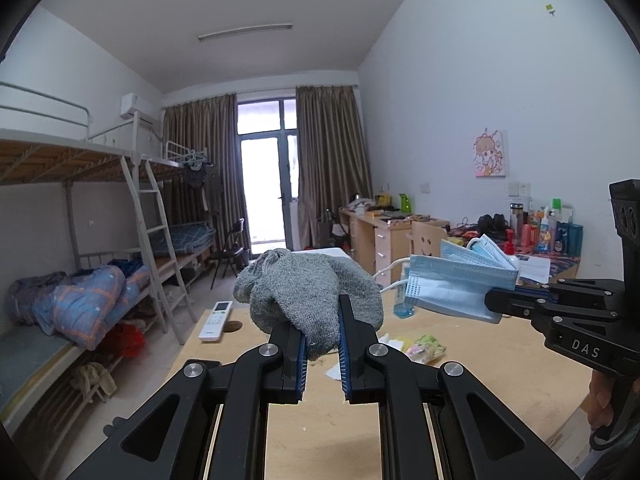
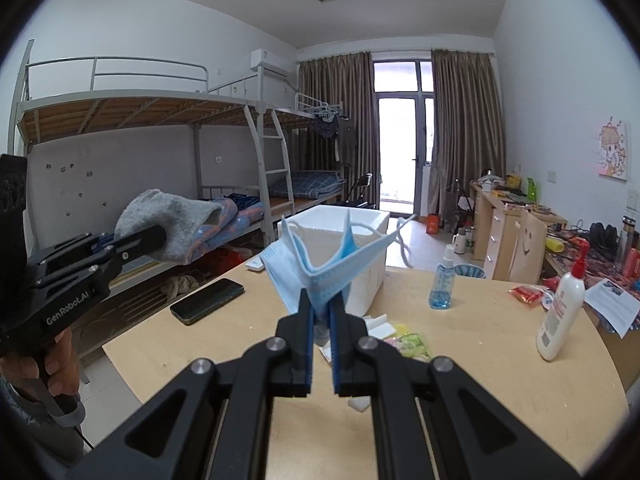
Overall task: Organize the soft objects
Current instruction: 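Carry the sock and mask over the open white foam box with both grippers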
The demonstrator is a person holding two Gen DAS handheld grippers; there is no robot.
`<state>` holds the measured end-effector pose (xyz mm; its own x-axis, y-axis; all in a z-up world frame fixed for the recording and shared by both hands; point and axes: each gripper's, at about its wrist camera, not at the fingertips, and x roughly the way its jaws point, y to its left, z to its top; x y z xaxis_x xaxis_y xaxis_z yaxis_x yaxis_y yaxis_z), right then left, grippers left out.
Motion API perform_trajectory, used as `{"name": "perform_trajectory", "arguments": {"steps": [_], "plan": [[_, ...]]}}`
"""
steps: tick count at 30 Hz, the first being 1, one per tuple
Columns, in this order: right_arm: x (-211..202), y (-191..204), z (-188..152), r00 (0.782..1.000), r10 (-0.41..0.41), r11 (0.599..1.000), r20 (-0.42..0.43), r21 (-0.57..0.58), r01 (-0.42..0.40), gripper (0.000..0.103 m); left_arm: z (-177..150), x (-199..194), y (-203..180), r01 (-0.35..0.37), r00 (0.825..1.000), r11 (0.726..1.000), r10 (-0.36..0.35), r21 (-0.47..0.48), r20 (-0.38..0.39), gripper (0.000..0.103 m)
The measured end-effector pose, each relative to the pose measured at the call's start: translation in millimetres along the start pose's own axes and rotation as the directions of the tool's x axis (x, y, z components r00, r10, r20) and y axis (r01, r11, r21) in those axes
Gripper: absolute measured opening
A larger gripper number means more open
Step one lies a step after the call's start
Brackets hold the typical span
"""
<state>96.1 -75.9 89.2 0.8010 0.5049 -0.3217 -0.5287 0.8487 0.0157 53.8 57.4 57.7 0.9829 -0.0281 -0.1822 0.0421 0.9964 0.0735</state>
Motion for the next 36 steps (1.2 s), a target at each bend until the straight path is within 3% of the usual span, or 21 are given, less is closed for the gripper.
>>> {"name": "perform_trajectory", "arguments": {"steps": [10, 36], "plan": [[22, -9, 12, 1.0, 0.011, 1.0, -0.014, -0.007, -0.011, 0.009, 12, 23, 8, -0.016, 1.0, 1.0, 0.016, -0.001, -0.002, 0.014], [90, -21, 81, 1.0, -0.011, 1.0, -0.027, -0.022, 0.011, 0.009, 57, 105, 40, 0.068, 0.996, 0.997, -0.07, -0.046, -0.056, 0.014]]}}
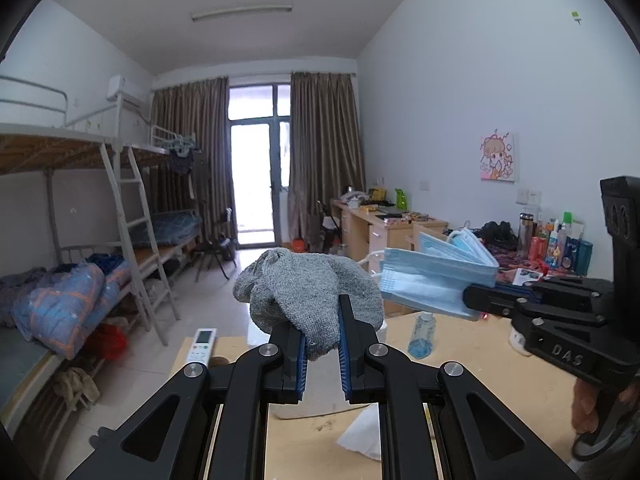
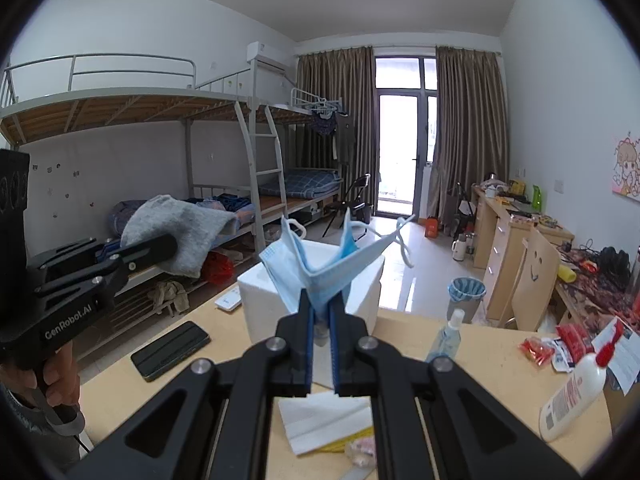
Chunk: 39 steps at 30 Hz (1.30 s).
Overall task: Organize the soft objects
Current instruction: 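Carry the sock and mask over the open white foam box with both grippers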
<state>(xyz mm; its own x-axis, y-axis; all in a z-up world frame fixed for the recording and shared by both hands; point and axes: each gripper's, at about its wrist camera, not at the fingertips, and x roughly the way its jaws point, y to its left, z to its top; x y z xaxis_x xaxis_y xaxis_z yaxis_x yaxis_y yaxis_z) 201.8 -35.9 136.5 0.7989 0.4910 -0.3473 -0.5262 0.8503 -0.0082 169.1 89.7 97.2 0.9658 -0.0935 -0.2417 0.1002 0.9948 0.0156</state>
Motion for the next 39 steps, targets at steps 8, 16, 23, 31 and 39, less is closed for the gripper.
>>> {"name": "perform_trajectory", "arguments": {"steps": [8, 16, 23, 31, 39], "plan": [[24, 1, 12, 1.0, -0.005, 1.0, -0.008, -0.025, 0.005, 0.009, 10, 24, 5, -0.016, 1.0, 1.0, 0.016, 0.011, -0.001, 0.014], [50, -9, 19, 1.0, 0.002, 1.0, -0.02, -0.022, -0.003, 0.009, 15, 50, 12, -0.035, 0.999, 0.999, 0.036, 0.004, -0.018, 0.014], [74, -12, 25, 0.999, 0.004, 1.0, -0.042, -0.002, -0.004, 0.009, 16, 76, 18, -0.046, 0.998, 0.999, 0.046, 0.011, -0.035, 0.014], [97, -14, 23, 0.997, 0.001, 1.0, -0.079, 0.01, 0.0, 0.009, 16, 100, 24, -0.064, 0.996, 0.998, 0.064, 0.011, -0.068, 0.014], [99, -16, 25, 0.995, -0.03, 0.999, -0.09, 0.013, 0.031, 0.009, 15, 124, 19, -0.034, 0.992, 0.999, 0.032, -0.011, -0.12, 0.014]]}}
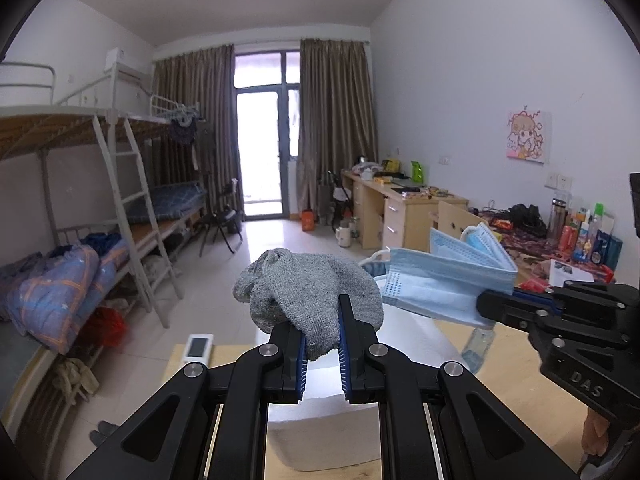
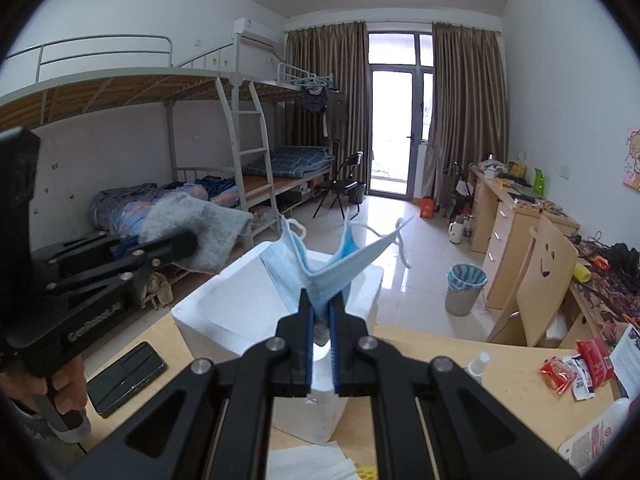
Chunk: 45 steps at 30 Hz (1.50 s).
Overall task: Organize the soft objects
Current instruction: 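Carry the sock and mask over the open white foam box with both grippers, then open the left gripper to drop the sock while the right gripper drops the mask into the box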
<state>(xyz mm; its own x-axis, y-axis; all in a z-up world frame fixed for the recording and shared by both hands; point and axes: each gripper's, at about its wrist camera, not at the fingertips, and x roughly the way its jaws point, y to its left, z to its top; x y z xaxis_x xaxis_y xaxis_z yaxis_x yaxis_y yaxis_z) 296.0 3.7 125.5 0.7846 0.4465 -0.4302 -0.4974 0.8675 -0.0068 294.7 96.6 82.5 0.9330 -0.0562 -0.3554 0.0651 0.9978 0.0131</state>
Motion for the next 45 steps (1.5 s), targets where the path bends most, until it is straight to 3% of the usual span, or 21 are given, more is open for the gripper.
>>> {"name": "perform_trajectory", "arguments": {"steps": [7, 19, 20, 21, 22, 23, 24, 27, 36, 45], "plan": [[-20, -11, 0, 0.999, -0.053, 0.999, 0.009, -0.008, 0.053, 0.009, 7, 21, -18, 0.046, 0.998, 0.999, -0.045, 0.008, -0.033, 0.014], [-31, -22, 0, 0.995, -0.098, 0.995, 0.023, 0.006, 0.098, 0.009, 7, 43, -18, 0.038, 0.996, 0.999, -0.038, -0.011, -0.077, 0.017], [-31, -22, 0, 0.995, -0.1, 0.995, 0.022, 0.007, 0.1, 0.009, 7, 44, -18, 0.036, 0.996, 0.999, -0.037, -0.012, -0.08, 0.027], [-31, -23, -1, 0.995, -0.102, 0.995, 0.021, 0.01, 0.102, 0.009, 7, 45, -17, 0.032, 0.996, 0.999, -0.033, -0.016, -0.083, 0.046], [-31, -24, -1, 0.995, -0.1, 0.995, 0.02, 0.013, 0.1, 0.009, 7, 44, -16, 0.028, 0.996, 0.999, -0.029, -0.019, -0.079, 0.058], [-32, -23, -2, 0.995, -0.099, 0.995, 0.019, 0.015, 0.099, 0.009, 7, 43, -15, 0.022, 0.997, 1.0, -0.024, -0.02, -0.07, 0.08], [-32, -23, -2, 0.995, -0.1, 0.995, 0.019, 0.016, 0.1, 0.009, 7, 40, -14, 0.015, 0.998, 1.0, -0.017, -0.024, -0.055, 0.089], [-32, -23, -1, 0.994, -0.106, 0.994, 0.023, 0.016, 0.106, 0.009, 9, 36, -12, -0.002, 1.0, 1.0, 0.001, -0.018, -0.027, 0.102], [-22, -25, -1, 0.996, -0.084, 0.996, 0.014, 0.021, 0.084, 0.009, 6, 21, -4, -0.052, 0.999, 0.999, 0.051, -0.018, -0.008, 0.102], [2, -11, 4, 1.0, -0.01, 1.0, -0.003, 0.014, 0.01, 0.009, 3, -9, 21, -0.151, 0.988, 0.988, 0.151, -0.031, 0.015, 0.102]]}}
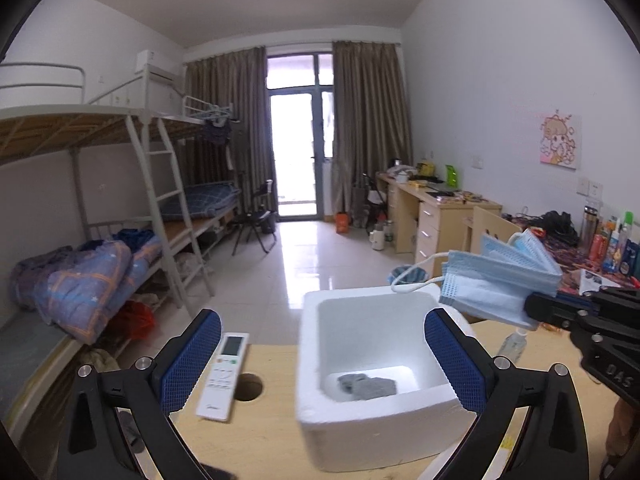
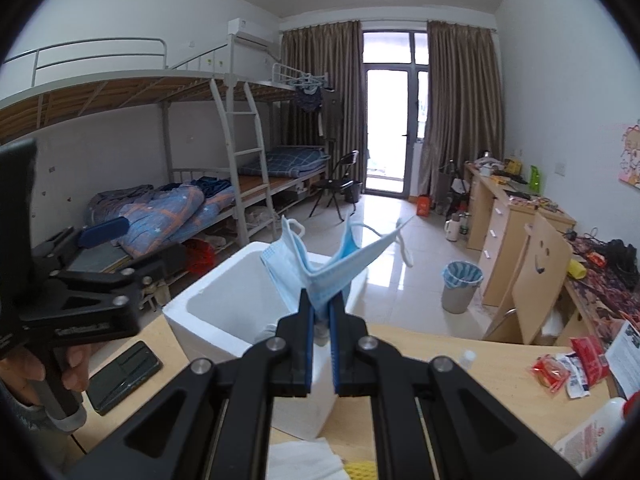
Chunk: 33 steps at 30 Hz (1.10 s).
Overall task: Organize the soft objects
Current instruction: 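Open the left gripper to drop the sock while the right gripper drops the mask into the box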
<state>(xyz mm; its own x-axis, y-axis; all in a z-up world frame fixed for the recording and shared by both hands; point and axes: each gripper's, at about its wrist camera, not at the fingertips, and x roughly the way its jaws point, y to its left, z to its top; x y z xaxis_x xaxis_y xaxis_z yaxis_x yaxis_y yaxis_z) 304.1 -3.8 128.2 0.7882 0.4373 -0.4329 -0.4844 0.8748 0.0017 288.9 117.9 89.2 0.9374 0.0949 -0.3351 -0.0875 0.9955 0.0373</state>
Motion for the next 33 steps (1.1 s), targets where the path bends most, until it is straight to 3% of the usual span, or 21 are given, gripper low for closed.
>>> {"name": "perform_trajectory", "arguments": {"steps": [14, 24, 27, 29, 31, 33], "plan": [[29, 25, 9, 0.993, 0.11, 0.994, -0.034, -0.001, -0.11, 0.009, -5, -14, 32, -0.097, 0.995, 0.995, 0.097, -0.032, 0.012, 0.102], [48, 29, 6, 0.994, 0.089, 0.996, -0.064, 0.009, -0.089, 0.01, -5, -25, 36, -0.104, 0.994, 0.994, 0.105, -0.035, 0.028, 0.102], [53, 30, 8, 0.993, 0.082, 0.997, -0.088, 0.015, -0.081, 0.032, -8, -29, 34, -0.128, 0.991, 0.992, 0.129, -0.023, 0.047, 0.102], [53, 31, 8, 0.994, 0.068, 0.998, -0.085, 0.011, -0.067, 0.065, -9, -30, 34, -0.123, 0.991, 0.992, 0.125, -0.026, 0.045, 0.102], [48, 32, 7, 0.996, 0.061, 0.998, -0.058, 0.012, -0.061, 0.082, -10, -30, 35, -0.122, 0.991, 0.992, 0.123, -0.032, 0.043, 0.102], [42, 33, 7, 0.998, 0.058, 0.998, -0.029, 0.01, -0.058, 0.086, -11, -31, 36, -0.115, 0.992, 0.993, 0.116, -0.038, 0.039, 0.102]]}}
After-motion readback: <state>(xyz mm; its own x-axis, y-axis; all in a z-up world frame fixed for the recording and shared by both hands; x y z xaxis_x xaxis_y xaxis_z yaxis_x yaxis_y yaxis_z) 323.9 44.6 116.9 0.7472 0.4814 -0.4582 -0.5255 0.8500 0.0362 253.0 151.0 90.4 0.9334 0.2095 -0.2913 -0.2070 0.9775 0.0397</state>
